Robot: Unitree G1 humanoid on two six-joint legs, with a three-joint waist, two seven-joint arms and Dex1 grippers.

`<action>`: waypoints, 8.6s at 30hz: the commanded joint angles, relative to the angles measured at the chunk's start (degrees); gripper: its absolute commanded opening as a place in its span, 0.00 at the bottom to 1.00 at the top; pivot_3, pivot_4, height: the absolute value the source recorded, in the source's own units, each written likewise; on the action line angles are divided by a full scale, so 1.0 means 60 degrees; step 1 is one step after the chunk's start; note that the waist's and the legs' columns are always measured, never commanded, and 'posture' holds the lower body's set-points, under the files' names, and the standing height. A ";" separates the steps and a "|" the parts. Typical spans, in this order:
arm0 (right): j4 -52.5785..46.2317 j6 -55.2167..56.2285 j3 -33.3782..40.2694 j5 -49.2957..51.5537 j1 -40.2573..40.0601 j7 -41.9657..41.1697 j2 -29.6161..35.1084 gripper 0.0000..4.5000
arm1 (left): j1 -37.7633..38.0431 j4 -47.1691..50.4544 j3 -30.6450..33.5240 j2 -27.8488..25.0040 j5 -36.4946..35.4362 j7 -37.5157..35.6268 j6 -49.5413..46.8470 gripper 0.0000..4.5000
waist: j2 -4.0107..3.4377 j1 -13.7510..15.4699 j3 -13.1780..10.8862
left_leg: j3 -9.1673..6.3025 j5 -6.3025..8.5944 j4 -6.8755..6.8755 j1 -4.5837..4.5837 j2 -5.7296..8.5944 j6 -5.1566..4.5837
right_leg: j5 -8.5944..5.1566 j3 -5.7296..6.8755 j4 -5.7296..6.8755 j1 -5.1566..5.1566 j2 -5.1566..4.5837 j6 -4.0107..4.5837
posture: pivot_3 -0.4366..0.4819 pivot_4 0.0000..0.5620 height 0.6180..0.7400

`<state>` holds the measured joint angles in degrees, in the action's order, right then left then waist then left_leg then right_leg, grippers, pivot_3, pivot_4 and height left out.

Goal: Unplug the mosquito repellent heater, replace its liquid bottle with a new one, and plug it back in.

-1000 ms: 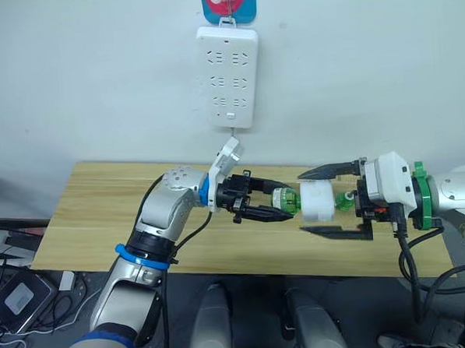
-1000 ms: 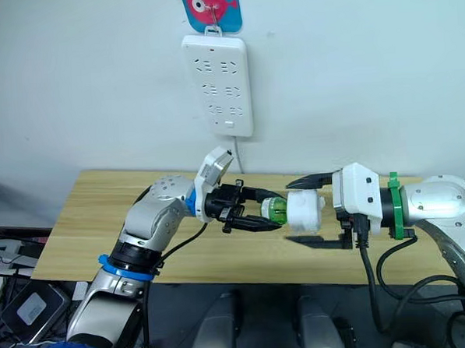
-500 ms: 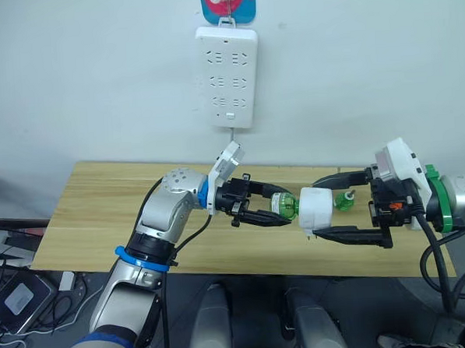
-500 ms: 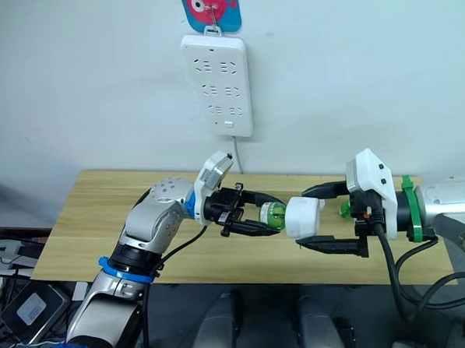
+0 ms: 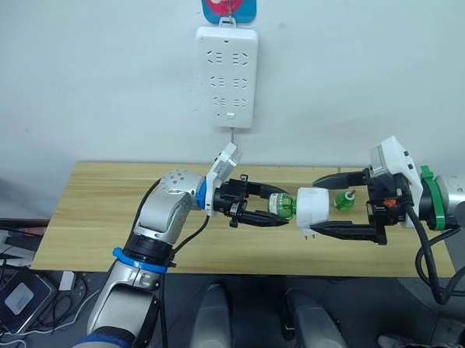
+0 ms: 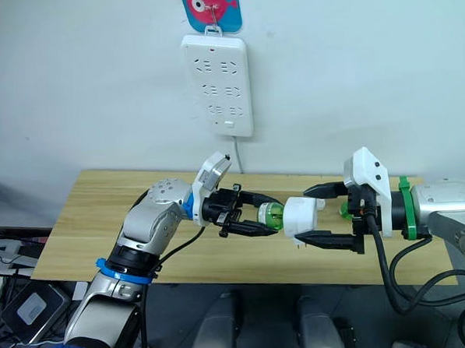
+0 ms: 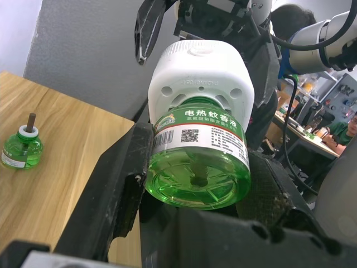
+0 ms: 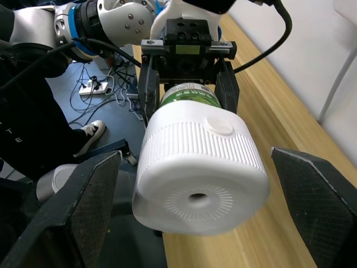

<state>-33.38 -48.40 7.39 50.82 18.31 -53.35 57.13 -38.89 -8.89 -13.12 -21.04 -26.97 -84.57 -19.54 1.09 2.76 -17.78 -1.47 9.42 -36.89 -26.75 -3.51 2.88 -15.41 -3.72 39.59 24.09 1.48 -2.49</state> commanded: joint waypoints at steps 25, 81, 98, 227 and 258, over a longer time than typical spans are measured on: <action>-0.0594 0.5409 -0.0580 -0.3973 -0.0260 -0.1345 -0.0191 0.65 | -0.0066 0.0299 0.0193 -0.0009 -0.0144 0.0011 -0.0092 0.51 | -0.0001 0.0000 -0.0001 | 0.0001 0.0001 0.0012 -0.0003 -0.0001 0.0000 | -0.0002 0.0003 -0.0025 0.0004 0.0002 -0.0003 | 0.65 0.51 1.00; -0.0648 0.4522 -0.0161 -0.3293 -0.0759 -0.0964 -0.0479 0.65 | -0.0052 0.0198 0.0095 -0.0003 0.0168 -0.0070 0.0600 0.51 | -0.0001 -0.0005 -0.0001 | 0.0001 0.0000 0.0005 0.0004 0.0001 0.0001 | -0.0001 -0.0001 -0.0006 -0.0003 0.0000 0.0000 | 0.64 0.48 1.00; -0.0362 0.3674 0.0232 -0.2866 -0.0612 -0.1054 -0.0323 0.65 | -0.0058 -0.0195 0.0145 -0.0057 0.0266 -0.0346 0.0970 0.51 | -0.0001 -0.0004 -0.0001 | 0.0002 0.0000 0.0005 0.0004 0.0000 0.0000 | -0.0001 -0.0001 -0.0006 -0.0003 0.0000 0.0000 | 0.64 0.49 1.00; 0.0154 -0.1578 0.1436 0.1770 0.1224 0.1307 -0.0750 0.99 | -0.0188 -0.0571 0.0237 0.0411 0.0750 -0.0061 0.2137 0.51 | -0.0001 -0.0044 0.0000 | 0.0000 -0.0001 -0.0001 0.0005 -0.0002 -0.0001 | 0.0001 -0.0002 0.0013 -0.0001 0.0001 0.0004 | 0.63 0.50 1.00; 0.1405 0.1569 0.1092 -0.2002 -0.2002 0.0727 -0.0462 0.96 | 0.0674 -0.1115 0.0671 0.0880 0.0932 0.0616 0.7535 0.51 | -0.0005 -0.0134 0.0004 | 0.0008 0.0000 0.0008 0.0000 0.0002 -0.0002 | 0.0001 -0.0009 -0.0021 -0.0002 0.0001 -0.0001 | 0.60 0.47 1.00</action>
<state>-25.10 -41.04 14.55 40.20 5.69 -49.42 55.12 -34.80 -16.43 -9.25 -16.14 -20.13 -80.79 25.20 1.07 1.96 -17.75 -1.43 9.42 -36.85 -26.74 -3.50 2.87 -15.40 -3.77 39.46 24.07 1.48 -2.50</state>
